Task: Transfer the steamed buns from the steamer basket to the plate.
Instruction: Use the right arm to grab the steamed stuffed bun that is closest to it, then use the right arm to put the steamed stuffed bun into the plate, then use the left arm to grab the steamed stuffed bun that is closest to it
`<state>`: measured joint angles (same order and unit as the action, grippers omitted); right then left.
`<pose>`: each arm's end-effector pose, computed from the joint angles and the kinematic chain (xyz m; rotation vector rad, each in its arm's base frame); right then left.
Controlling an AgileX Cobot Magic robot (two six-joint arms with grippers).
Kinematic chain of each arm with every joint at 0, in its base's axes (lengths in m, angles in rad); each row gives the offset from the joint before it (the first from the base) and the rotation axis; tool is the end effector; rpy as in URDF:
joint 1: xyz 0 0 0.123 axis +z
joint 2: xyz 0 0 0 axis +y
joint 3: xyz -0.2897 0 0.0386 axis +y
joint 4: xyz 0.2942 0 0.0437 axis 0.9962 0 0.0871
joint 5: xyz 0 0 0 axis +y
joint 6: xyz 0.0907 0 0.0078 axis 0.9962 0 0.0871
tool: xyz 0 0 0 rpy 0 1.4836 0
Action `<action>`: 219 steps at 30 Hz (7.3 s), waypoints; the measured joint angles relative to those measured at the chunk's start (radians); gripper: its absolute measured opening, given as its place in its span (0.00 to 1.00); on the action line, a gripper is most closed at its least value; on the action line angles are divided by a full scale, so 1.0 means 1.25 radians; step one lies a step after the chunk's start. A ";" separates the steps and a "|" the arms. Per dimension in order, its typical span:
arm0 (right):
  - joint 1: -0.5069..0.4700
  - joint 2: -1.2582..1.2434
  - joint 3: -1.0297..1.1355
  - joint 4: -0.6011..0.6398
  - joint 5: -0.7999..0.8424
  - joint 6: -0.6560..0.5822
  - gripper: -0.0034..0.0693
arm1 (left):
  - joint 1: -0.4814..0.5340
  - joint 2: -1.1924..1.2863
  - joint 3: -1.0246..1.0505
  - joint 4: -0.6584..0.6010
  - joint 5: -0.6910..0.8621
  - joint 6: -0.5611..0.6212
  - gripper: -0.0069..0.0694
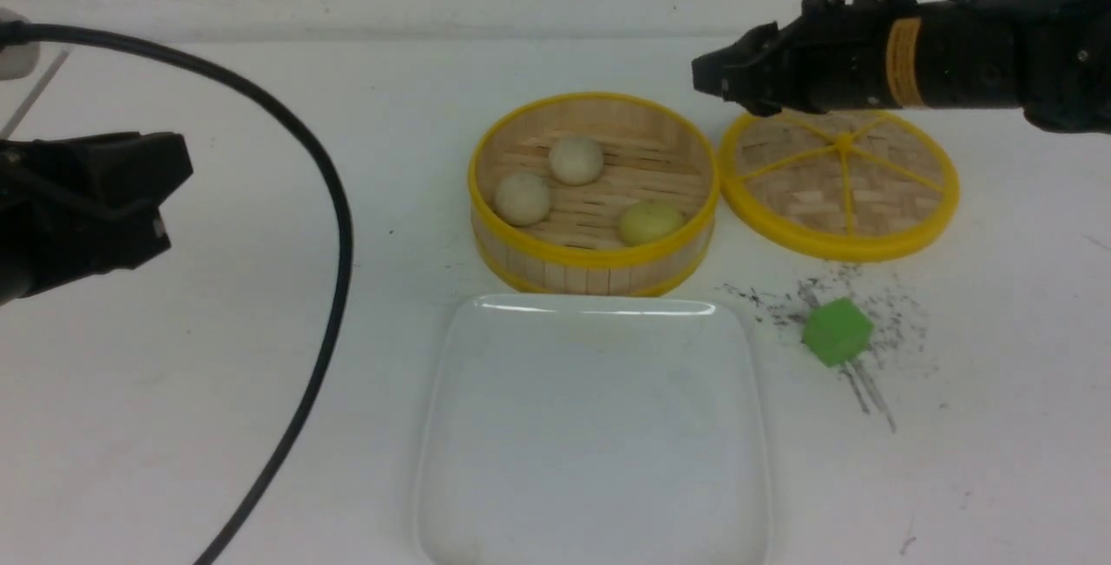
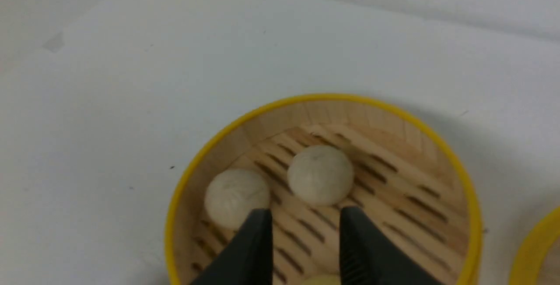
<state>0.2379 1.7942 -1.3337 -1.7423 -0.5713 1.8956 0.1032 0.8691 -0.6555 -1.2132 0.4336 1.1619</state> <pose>0.4289 0.1538 0.2696 -0.4729 2.0113 0.7981 0.2220 -0.0131 0.3258 0.1684 1.8380 -0.3159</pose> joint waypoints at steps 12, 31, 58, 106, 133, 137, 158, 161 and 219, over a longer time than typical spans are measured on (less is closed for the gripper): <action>-0.023 0.000 0.050 0.000 -0.072 -0.047 0.38 | 0.000 0.000 0.000 -0.002 -0.025 0.000 0.41; -0.064 0.000 0.050 0.000 -0.268 -0.015 0.38 | 0.000 0.000 0.000 -0.026 -0.042 0.000 0.41; -0.064 -0.009 0.072 0.000 -0.183 -0.418 0.38 | 0.000 0.000 0.000 -0.026 -0.045 0.038 0.41; 0.031 0.189 -0.035 0.000 -0.035 -0.364 0.38 | 0.000 0.000 0.000 -0.026 -0.010 0.039 0.41; 0.040 0.214 -0.034 0.000 0.023 -0.388 0.13 | 0.000 0.000 0.000 -0.026 -0.008 0.039 0.41; 0.040 0.215 -0.034 0.000 0.025 -0.388 0.05 | 0.000 0.000 0.000 -0.026 -0.008 0.039 0.41; 0.040 0.058 -0.023 0.000 -0.001 -0.380 0.05 | 0.000 0.000 0.000 -0.026 -0.008 0.039 0.41; 0.040 0.021 0.012 0.000 -0.012 -0.375 0.05 | 0.000 0.000 0.000 -0.026 -0.008 0.039 0.41; 0.230 -0.139 0.401 0.000 0.091 -0.301 0.62 | 0.000 0.130 -0.022 -0.062 0.075 0.021 0.41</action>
<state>0.5249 1.6201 -0.8327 -1.7423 -0.4575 1.5188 0.1032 1.0314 -0.6828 -1.2910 0.5271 1.1881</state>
